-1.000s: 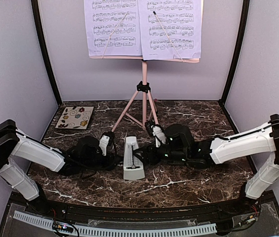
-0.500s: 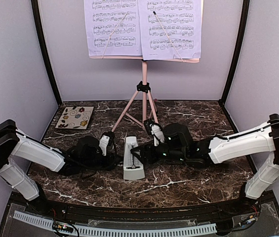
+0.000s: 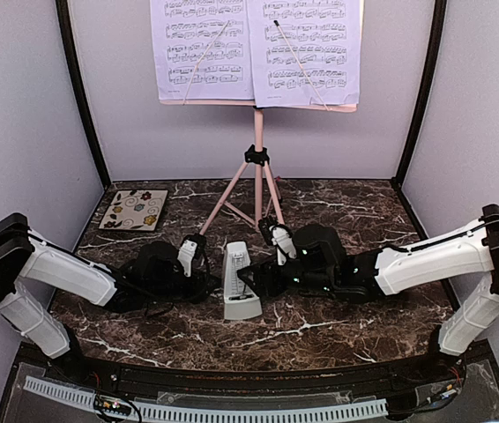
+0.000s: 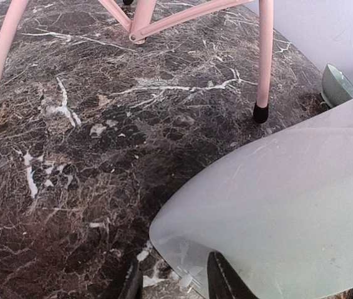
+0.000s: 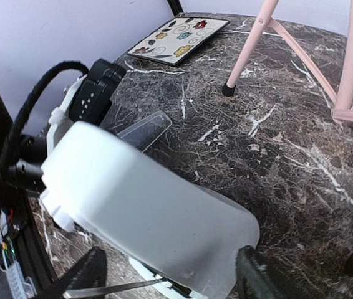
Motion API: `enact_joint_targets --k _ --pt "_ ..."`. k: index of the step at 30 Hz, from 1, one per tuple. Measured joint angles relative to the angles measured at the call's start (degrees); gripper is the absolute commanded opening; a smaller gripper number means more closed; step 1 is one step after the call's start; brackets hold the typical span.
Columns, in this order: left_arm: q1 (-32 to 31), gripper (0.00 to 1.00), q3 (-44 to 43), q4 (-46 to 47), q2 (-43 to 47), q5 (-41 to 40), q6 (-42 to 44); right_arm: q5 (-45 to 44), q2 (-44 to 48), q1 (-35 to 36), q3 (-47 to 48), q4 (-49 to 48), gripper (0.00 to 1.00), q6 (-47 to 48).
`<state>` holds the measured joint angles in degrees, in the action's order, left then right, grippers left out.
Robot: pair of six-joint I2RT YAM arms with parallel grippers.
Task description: Set up the instrument practice props
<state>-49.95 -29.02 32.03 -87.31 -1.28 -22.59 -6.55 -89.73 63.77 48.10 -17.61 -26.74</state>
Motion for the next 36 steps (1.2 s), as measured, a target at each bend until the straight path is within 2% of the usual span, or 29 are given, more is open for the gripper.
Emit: enact_joint_targets --k 3,10,15,23,31,36 --pt "0.0 0.4 0.0 0.0 0.0 0.0 0.0 0.7 0.4 0.0 -1.0 -0.2 0.89 0.6" --pt "0.1 0.51 0.0 0.0 0.0 -0.2 0.0 0.2 0.4 0.7 -1.2 -0.3 1.0 0.7" --pt "0.2 0.57 0.0 0.0 0.2 -0.7 -0.1 -2.2 0.4 1.9 0.5 0.3 1.0 0.5" --pt "0.2 0.58 1.8 0.0 5.1 -2.5 -0.2 -8.6 0.8 2.2 1.1 2.3 1.0 -0.3" --pt "0.3 0.59 2.7 -1.2 8.0 -4.7 -0.1 -11.4 7.1 0.0 -3.7 4.5 1.0 -0.9" --pt "1.0 0.6 2.8 -2.3 8.8 -5.3 -0.2 -11.3 11.5 -4.0 -8.4 5.7 1.0 -1.0"
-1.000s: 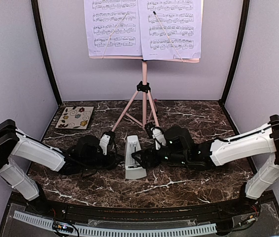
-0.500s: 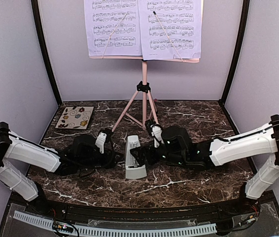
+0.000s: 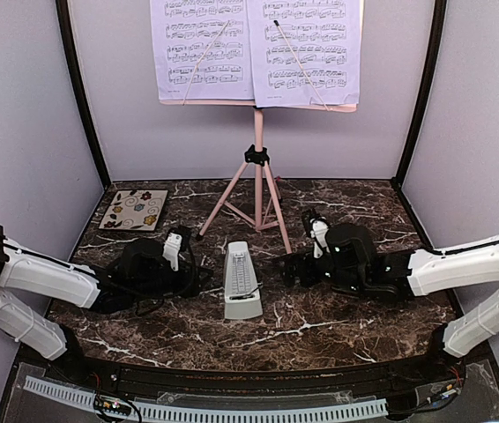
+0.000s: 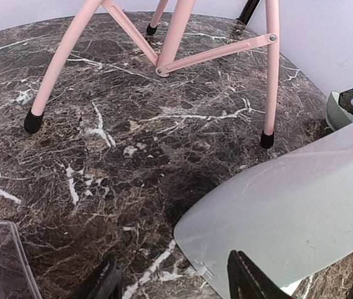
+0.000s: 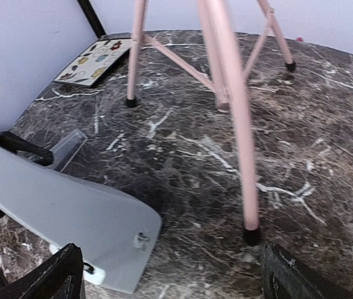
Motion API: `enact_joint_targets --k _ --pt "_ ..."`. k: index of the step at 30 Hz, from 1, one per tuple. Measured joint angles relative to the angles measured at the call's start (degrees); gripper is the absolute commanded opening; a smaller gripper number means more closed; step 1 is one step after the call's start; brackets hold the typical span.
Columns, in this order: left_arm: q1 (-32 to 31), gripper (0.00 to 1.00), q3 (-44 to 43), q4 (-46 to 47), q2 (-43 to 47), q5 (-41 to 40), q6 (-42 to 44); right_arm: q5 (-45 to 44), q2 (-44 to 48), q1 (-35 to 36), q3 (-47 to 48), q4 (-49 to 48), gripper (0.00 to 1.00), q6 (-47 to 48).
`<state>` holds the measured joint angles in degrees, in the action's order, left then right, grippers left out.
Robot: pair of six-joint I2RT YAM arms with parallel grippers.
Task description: Set up the instrument practice props
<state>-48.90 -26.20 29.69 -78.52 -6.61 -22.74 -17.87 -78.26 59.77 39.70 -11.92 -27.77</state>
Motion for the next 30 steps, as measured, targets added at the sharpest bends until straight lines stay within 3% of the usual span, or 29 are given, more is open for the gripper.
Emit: enact_joint_targets --k 11,17,21,30 --pt "9.5 0.64 0.9 -7.0 9.7 0.0 -1.1 3.0 15.3 -11.6 -6.3 6.1 1.0 2.9" --pt "18.1 0.76 0.1 -14.9 18.6 0.1 -1.2 8.2 22.3 -17.1 -6.3 6.5 1.0 5.5" --pt "22.4 0.98 -5.1 -21.8 21.2 0.4 0.1 12.2 23.2 -22.2 -5.1 9.0 1.0 7.3" --pt "23.1 0.99 -26.6 -34.6 14.0 4.8 4.3 23.2 24.5 -36.5 -0.3 10.6 1.0 9.0"
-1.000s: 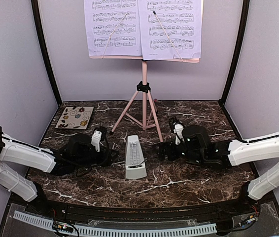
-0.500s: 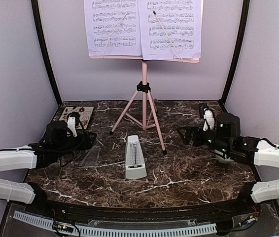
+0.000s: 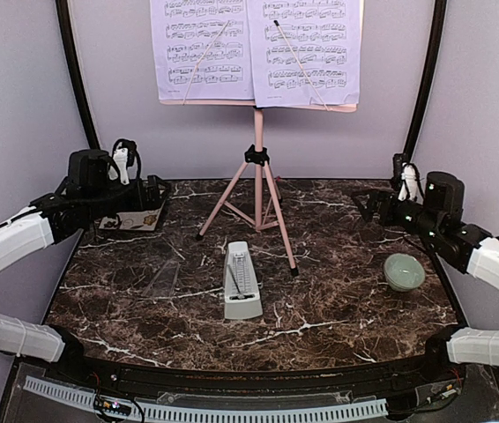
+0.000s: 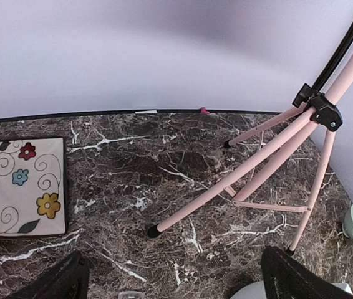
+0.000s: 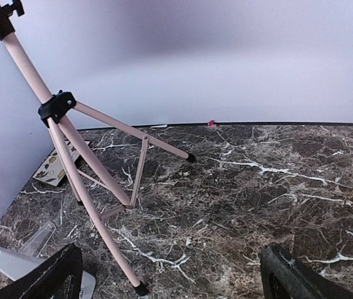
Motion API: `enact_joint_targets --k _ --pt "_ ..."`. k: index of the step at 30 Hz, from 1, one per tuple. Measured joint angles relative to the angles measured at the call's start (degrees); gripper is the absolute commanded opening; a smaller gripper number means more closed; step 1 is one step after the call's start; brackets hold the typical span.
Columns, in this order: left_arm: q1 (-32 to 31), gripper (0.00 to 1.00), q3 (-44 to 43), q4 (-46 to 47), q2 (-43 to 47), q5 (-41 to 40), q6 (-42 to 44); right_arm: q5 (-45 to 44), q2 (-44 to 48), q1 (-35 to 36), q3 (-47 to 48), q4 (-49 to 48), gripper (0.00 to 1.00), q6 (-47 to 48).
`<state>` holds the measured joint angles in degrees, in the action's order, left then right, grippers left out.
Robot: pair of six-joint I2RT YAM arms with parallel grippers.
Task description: Set up the instrument practice props
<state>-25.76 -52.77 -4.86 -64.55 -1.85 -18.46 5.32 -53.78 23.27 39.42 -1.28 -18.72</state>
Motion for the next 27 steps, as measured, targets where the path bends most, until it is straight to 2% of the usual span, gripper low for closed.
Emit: enact_joint_targets --k 4,6,9,18,23,27 --pt "0.0 0.99 -2.4 -4.0 -2.1 0.9 0.8 6.8 0.1 -6.7 -0.9 -1.9 1.0 -2.1" --pt "0.0 0.99 -2.0 -5.6 -2.1 0.6 0.4 10.3 0.1 -11.9 -2.7 -3.6 1.0 -3.8" --pt "0.0 0.99 0.8 -5.1 -1.2 0.8 -1.2 13.2 0.1 -16.1 -6.6 -5.4 1.0 -5.7" --pt "0.0 0.99 18.7 -3.5 2.1 1.4 -10.1 15.8 5.6 -18.4 -19.1 -7.3 1.0 -8.7" --pt "0.0 0.99 23.3 -2.9 3.2 1.4 -13.2 15.6 10.6 -18.5 -24.2 -8.1 1.0 -9.2" --pt "0.0 0.99 23.7 -2.1 4.6 1.3 -14.4 15.2 13.8 -18.5 -26.5 -8.1 1.0 -9.2"
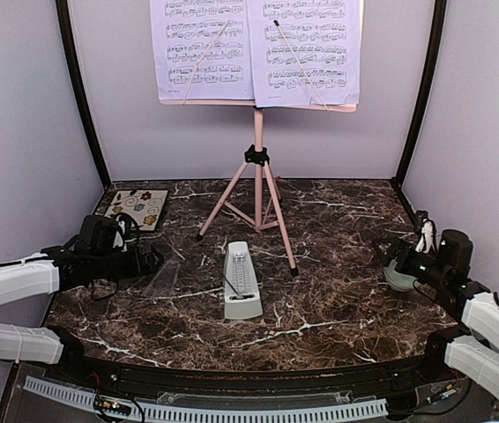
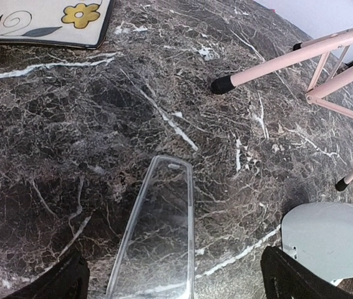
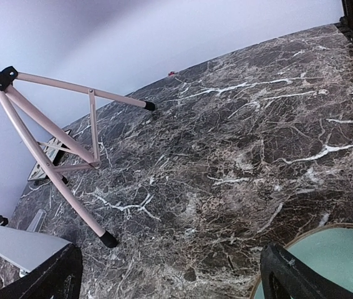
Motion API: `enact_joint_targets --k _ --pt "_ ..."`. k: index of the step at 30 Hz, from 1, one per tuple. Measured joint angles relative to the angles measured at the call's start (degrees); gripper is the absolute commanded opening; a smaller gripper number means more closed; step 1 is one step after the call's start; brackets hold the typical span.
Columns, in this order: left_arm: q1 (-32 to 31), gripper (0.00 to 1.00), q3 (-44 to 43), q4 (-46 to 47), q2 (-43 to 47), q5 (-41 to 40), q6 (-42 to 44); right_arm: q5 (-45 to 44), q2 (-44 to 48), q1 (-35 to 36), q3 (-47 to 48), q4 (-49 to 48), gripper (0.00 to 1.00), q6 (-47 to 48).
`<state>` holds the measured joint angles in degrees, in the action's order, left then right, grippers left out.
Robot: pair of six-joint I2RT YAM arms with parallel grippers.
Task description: Set up the instrument practice props
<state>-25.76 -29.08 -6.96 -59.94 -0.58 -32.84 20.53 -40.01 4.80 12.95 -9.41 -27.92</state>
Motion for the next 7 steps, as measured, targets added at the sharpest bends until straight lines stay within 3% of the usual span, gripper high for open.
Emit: enact_joint_targets --k 7 --pt "0.0 0.99 -0.2 0.4 0.4 -1.1 -0.9 0.0 2.6 0.0 -0.5 0.0 1.0 0.0"
